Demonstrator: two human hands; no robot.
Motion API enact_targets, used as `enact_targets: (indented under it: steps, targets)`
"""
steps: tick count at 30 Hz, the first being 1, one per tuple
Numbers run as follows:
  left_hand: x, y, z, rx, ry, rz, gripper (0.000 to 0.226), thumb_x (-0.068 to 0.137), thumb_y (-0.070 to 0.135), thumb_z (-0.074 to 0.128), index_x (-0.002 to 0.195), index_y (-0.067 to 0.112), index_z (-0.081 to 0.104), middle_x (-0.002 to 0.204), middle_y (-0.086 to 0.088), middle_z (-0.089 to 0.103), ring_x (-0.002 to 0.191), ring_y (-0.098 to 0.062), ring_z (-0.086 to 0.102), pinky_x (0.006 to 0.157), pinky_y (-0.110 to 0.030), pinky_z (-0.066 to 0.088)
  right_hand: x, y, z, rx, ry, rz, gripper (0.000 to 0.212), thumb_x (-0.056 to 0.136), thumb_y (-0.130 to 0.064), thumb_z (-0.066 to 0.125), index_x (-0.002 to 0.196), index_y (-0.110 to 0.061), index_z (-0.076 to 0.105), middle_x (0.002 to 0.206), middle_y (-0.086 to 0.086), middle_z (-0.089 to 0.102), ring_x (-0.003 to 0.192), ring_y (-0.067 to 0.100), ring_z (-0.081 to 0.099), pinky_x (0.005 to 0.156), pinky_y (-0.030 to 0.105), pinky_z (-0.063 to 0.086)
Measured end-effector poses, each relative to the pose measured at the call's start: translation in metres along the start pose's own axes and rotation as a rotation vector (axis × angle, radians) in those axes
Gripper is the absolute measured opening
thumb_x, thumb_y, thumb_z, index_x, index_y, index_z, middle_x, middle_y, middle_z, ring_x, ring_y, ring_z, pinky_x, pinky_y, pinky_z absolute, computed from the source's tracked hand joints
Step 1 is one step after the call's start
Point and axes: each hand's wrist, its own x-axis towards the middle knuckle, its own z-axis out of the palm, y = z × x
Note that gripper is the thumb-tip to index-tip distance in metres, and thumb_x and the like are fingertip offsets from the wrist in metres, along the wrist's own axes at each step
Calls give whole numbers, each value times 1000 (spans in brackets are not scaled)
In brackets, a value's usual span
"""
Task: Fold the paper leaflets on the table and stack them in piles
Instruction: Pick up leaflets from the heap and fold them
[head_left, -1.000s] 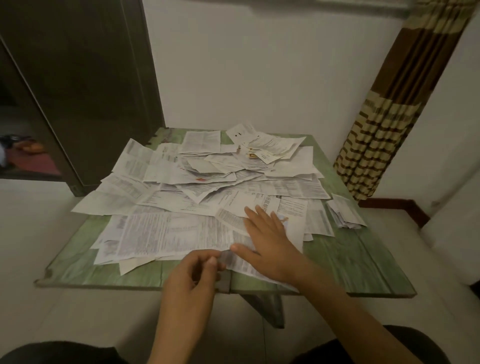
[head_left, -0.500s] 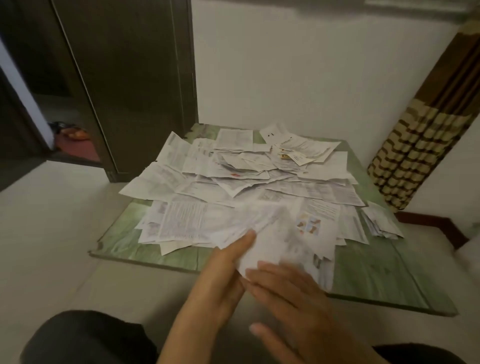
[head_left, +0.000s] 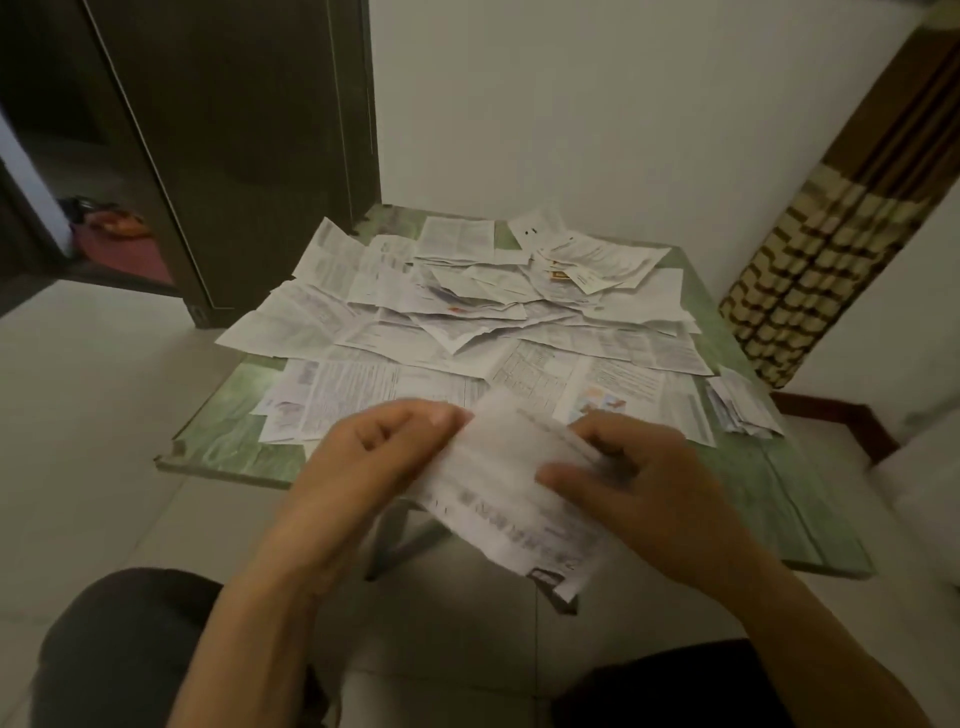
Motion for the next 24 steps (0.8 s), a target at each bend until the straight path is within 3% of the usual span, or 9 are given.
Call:
enact_targets:
  steps: [3, 5, 7, 9, 11, 13, 16, 21, 24]
  targets:
    - [-1, -11, -6, 30, 163, 31, 46, 63, 47, 64, 107, 36, 60, 102, 13, 69, 93, -2, 64, 74, -16, 47, -2, 3, 2, 384, 83, 249, 29, 70, -37, 62, 83, -11, 64, 78, -1, 70, 68, 14, 69, 57, 21, 55]
    - [-6, -18, 2, 29, 116, -68, 55, 63, 48, 72, 114, 36, 54, 102, 13, 68, 95, -5, 65, 73, -15, 47, -4, 6, 10, 590, 126, 369, 31, 71, -32, 62, 89, -7, 65, 83, 4, 72, 75, 20, 71, 64, 30, 58]
    - [-13, -23, 14, -34, -11, -112, 47, 71, 36, 71, 114, 22, 59, 96, 5, 73, 87, -10, 69, 67, -16, 52, -5, 7, 20, 677, 181, 438, 32, 72, -30, 61, 95, -8, 65, 86, 5, 73, 78, 21, 71, 65, 33, 57]
    - [-16, -29, 24, -19, -37, -88, 27, 80, 24, 62, 104, 13, 66, 89, -1, 75, 79, -13, 71, 59, -16, 52, -6, 7, 29, 722, 211, 465, 32, 73, -28, 60, 98, -9, 64, 88, 3, 73, 79, 20, 71, 62, 29, 57]
    - [-16, -35, 28, -4, 48, -70, 16, 88, 18, 56, 93, 11, 70, 82, -3, 75, 72, -16, 71, 56, -19, 52, -6, 8, 33, 770, 190, 497, 31, 75, -26, 58, 101, -11, 63, 92, 2, 73, 82, 18, 71, 60, 25, 56]
    - [-14, -40, 26, 36, 115, -48, 21, 92, 20, 53, 88, 10, 71, 80, -4, 74, 72, -18, 71, 60, -25, 55, -7, 8, 30, 847, 108, 542, 31, 77, -22, 58, 105, -10, 63, 94, 3, 73, 83, 19, 71, 60, 24, 55]
    - [-14, -37, 20, 63, 125, -45, 21, 93, 20, 52, 92, 12, 71, 82, -4, 75, 76, -22, 71, 69, -33, 57, -9, 10, 25, 732, -59, 531, 37, 73, -23, 58, 106, -10, 62, 94, 3, 73, 84, 21, 71, 62, 26, 55]
    - [-13, -35, 14, -10, 107, -83, 20, 93, 13, 51, 100, 19, 69, 85, -8, 74, 78, -30, 71, 72, -43, 55, -10, 15, 25, 727, -67, 583, 25, 83, -11, 56, 107, -11, 62, 93, 6, 73, 84, 23, 71, 61, 28, 56]
    - [-10, -34, 10, -86, 117, -142, 26, 94, 9, 47, 94, 17, 71, 85, -9, 74, 72, -23, 70, 61, -31, 55, -9, 15, 22, 780, -68, 613, 22, 88, -1, 51, 102, -10, 65, 90, 9, 73, 81, 24, 71, 59, 27, 55]
